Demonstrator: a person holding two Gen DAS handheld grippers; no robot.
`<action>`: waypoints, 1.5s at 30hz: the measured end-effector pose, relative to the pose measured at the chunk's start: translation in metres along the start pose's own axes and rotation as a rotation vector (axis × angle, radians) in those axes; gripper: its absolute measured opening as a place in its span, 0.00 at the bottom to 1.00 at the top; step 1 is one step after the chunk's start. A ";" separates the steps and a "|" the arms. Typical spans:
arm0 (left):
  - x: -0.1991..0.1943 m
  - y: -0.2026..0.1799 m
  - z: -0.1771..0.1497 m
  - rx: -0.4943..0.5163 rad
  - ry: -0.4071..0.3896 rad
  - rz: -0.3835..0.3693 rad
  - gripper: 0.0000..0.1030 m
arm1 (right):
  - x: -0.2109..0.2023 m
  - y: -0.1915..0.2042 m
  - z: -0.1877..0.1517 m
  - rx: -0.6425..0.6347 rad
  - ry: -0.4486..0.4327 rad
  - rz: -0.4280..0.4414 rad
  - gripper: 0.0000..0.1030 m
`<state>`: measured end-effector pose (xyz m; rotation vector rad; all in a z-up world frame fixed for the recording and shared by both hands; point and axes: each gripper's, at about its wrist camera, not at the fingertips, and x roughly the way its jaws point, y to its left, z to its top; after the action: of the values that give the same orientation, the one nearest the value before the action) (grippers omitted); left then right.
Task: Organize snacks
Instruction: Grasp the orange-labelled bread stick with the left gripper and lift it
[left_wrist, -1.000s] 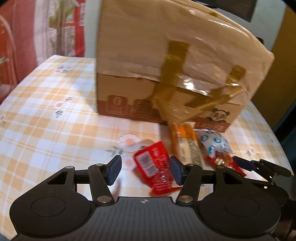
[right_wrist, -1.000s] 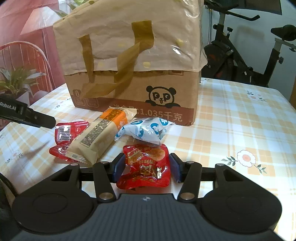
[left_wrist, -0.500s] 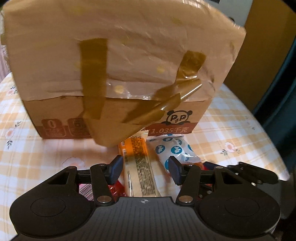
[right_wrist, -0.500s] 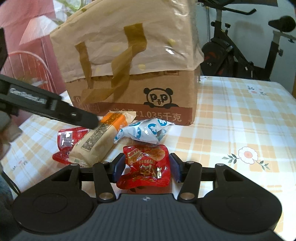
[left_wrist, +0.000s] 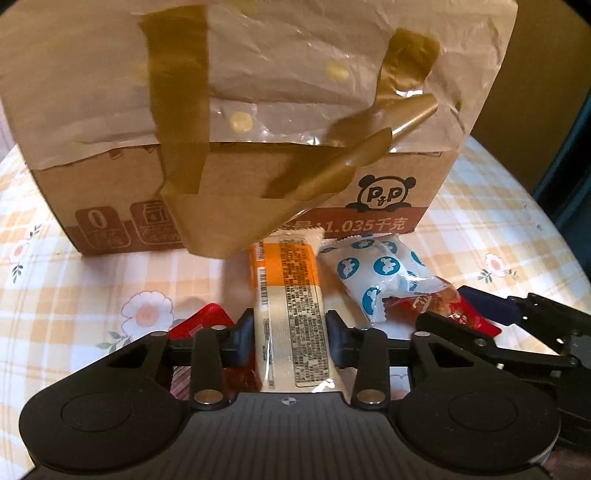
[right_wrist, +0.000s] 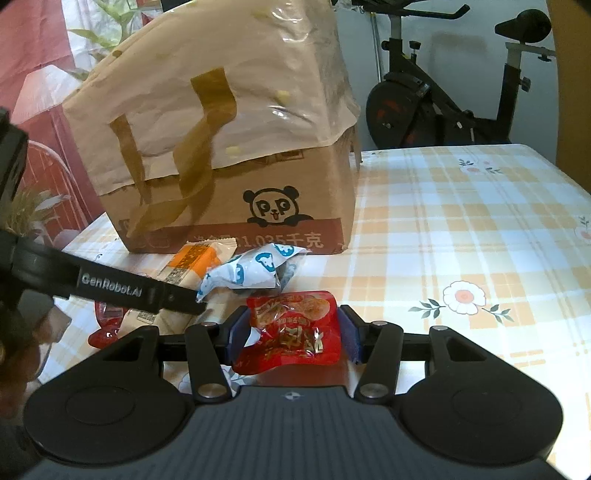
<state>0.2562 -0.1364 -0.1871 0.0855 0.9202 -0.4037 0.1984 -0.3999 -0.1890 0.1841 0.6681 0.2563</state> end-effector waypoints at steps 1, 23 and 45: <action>-0.004 0.001 -0.002 -0.004 -0.010 -0.001 0.39 | 0.000 0.001 0.000 -0.004 0.001 -0.003 0.53; -0.043 0.026 -0.016 -0.121 -0.110 -0.027 0.38 | 0.003 0.008 -0.001 -0.063 0.015 -0.038 0.53; -0.083 0.078 -0.023 -0.315 -0.200 0.190 0.38 | -0.034 0.005 0.005 -0.102 -0.055 -0.165 0.53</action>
<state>0.2237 -0.0341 -0.1432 -0.1524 0.7602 -0.0853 0.1748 -0.4050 -0.1639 0.0377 0.6106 0.1265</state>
